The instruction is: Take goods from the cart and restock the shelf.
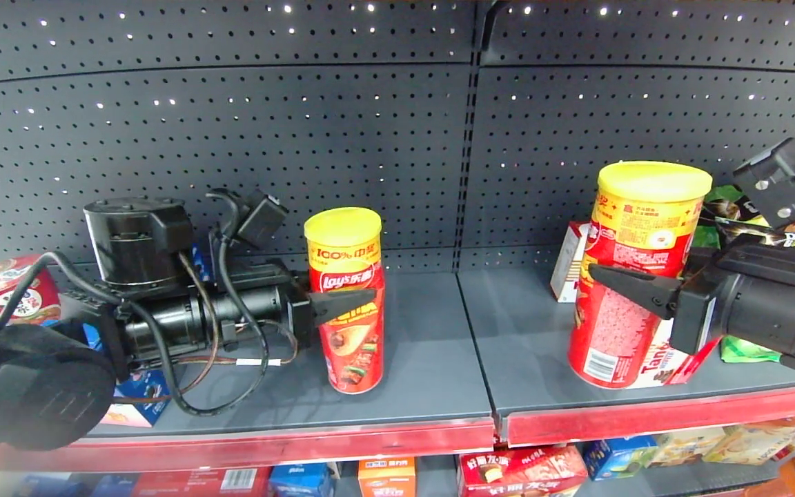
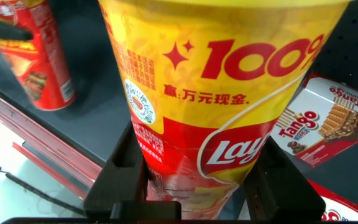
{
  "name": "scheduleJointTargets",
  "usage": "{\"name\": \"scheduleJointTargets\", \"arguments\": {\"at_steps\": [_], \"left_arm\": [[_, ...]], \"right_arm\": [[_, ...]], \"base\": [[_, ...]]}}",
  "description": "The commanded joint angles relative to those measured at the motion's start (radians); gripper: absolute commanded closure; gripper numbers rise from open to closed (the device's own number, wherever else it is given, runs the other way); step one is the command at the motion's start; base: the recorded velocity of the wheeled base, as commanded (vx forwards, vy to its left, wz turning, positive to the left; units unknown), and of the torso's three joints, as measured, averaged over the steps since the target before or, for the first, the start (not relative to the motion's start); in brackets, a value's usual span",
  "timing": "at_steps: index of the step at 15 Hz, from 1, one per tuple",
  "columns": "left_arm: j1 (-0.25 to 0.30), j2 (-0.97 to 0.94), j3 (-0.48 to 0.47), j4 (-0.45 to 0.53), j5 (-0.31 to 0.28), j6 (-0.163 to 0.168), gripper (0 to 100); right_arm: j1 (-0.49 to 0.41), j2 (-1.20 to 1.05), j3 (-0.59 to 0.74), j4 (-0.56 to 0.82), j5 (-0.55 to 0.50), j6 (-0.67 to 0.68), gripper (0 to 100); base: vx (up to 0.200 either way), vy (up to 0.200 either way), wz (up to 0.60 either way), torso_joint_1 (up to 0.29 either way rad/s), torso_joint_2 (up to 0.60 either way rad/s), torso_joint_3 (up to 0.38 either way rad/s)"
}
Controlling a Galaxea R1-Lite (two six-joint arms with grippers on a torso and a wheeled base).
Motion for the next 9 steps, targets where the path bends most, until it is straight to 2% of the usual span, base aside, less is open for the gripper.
{"name": "scheduleJointTargets", "arguments": {"at_steps": [1,9], "left_arm": [[-0.001,-0.051,0.056,-0.002,0.0,0.002,100],[-0.01,0.023,0.084,-0.083,0.0,0.002,100]], "right_arm": [[0.002,0.0,-0.001,-0.001,0.0,0.0,100],[0.0,0.0,-0.001,-0.002,0.0,-0.002,100]], "base": [[0.0,0.0,0.0,0.0,0.0,0.0],[0.0,0.0,0.0,0.0,0.0,0.0]]}}
